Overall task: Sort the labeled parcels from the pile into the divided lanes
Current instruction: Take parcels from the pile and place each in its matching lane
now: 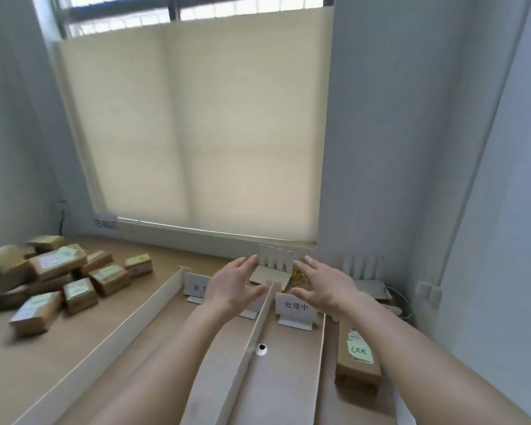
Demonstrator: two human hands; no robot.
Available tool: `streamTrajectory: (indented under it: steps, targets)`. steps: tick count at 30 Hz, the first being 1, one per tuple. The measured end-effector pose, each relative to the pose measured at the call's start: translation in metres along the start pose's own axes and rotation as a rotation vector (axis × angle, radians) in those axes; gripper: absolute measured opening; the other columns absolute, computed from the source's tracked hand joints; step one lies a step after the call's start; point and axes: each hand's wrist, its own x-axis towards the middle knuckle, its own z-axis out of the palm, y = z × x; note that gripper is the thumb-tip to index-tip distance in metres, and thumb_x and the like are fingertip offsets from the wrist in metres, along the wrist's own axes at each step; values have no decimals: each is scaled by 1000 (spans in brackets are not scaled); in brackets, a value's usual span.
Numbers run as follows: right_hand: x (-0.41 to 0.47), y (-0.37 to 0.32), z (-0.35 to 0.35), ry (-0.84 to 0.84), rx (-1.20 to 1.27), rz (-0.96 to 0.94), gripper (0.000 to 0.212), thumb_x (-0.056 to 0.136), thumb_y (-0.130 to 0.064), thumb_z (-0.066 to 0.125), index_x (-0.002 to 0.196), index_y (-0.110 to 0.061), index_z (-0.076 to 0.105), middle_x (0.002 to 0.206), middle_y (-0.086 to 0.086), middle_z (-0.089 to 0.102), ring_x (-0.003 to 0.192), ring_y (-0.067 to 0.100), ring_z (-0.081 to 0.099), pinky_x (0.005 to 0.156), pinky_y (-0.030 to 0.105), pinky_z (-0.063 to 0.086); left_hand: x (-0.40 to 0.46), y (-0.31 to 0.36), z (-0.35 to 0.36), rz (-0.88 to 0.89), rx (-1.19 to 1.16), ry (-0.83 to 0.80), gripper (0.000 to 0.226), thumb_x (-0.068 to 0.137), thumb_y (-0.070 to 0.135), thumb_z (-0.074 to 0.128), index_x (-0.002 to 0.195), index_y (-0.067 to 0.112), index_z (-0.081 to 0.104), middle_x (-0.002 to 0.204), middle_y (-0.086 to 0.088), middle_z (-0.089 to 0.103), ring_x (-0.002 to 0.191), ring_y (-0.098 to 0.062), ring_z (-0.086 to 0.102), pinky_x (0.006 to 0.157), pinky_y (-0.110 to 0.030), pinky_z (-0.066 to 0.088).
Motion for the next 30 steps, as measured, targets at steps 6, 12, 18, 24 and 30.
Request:
streamTrajectory:
  steps: [6, 12, 18, 24, 30]
  targets:
    - [-2, -125, -52, 37, -22, -179, 77, 97, -64, 48, 161, -42, 11, 169, -9, 15, 151, 22, 30, 115, 39, 35, -69, -73, -115, -157, 66, 153, 81, 84, 69, 58, 154, 40, 27, 159, 10, 31, 143, -17, 35, 109, -37, 39]
    - [13, -282, -75, 80, -21, -380, 79, 97, -66, 47, 161, -41, 8, 169, -10, 16, 150, 23, 32, 111, 39, 39, -142, -185, -209, -315, 106, 273, 77, 86, 67, 58, 152, 38, 33, 158, 8, 34, 143, -20, 36, 109, -39, 39]
    - [32, -452, -70, 102, -9, -541, 81, 95, -67, 50, 160, -43, 8, 169, -9, 16, 148, 23, 34, 105, 39, 42, -218, -315, -294, -425, 121, 356, 76, 83, 65, 64, 148, 33, 42, 154, 5, 42, 139, -19, 42, 111, -40, 40]
    - [47, -590, -65, 119, -9, -613, 79, 96, -66, 50, 159, -45, 8, 168, -7, 19, 146, 25, 38, 101, 41, 48, -281, -432, -363, -495, 95, 403, 70, 88, 49, 68, 148, 25, 43, 148, -2, 48, 134, -23, 45, 109, -36, 37]
    - [69, -688, -41, 111, 10, -655, 79, 95, -66, 52, 159, -46, 10, 168, -9, 19, 144, 24, 40, 98, 40, 50, -315, -524, -399, -566, 108, 382, 75, 89, 49, 67, 152, 25, 37, 158, -3, 35, 144, -23, 34, 116, -39, 29]
